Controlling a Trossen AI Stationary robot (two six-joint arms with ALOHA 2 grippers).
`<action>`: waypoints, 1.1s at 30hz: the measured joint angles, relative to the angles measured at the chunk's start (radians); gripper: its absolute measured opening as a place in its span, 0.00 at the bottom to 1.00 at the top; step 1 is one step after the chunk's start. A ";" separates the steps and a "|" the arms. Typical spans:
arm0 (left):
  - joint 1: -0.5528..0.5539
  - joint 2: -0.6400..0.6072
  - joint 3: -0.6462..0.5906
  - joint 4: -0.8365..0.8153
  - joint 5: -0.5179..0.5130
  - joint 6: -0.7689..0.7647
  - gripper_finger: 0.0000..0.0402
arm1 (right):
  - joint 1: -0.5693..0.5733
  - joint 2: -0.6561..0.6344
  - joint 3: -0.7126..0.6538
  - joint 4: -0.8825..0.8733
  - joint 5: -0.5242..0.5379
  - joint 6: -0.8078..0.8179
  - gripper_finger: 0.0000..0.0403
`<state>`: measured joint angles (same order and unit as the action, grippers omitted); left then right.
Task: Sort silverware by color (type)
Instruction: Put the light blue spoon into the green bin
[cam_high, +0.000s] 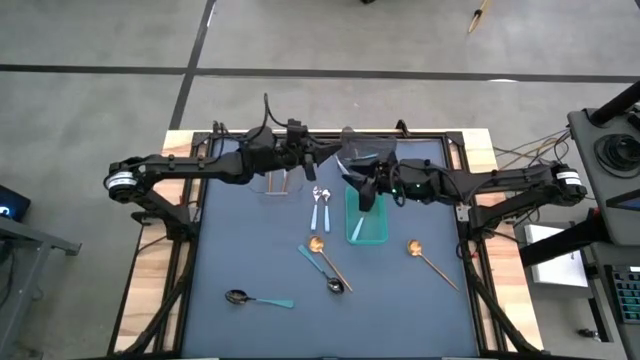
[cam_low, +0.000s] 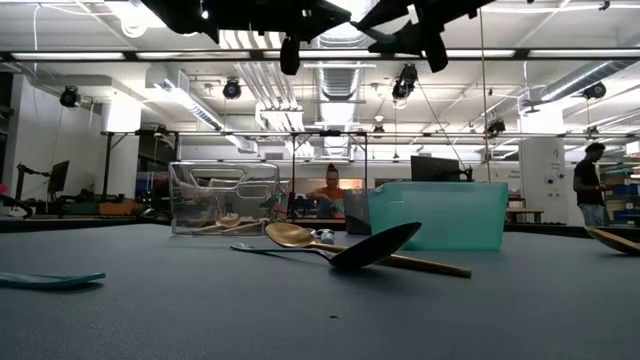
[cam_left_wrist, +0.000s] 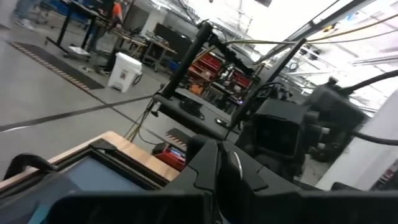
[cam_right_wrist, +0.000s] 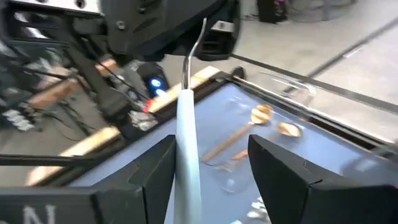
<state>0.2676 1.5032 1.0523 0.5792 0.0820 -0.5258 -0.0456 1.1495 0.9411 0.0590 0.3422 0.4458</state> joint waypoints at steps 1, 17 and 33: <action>0.000 0.000 0.000 -0.007 -0.013 0.003 0.00 | 0.000 0.000 0.017 -0.038 0.015 0.000 0.48; 0.000 0.001 0.000 -0.055 -0.126 0.046 0.00 | -0.014 0.035 0.180 -0.243 0.071 -0.063 0.48; -0.002 0.013 0.000 -0.044 -0.126 0.046 0.00 | -0.016 0.332 0.523 -0.538 0.184 -0.177 0.38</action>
<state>0.2653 1.5162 1.0527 0.5348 -0.0441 -0.4797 -0.0612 1.4817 1.4638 -0.4792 0.5265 0.2691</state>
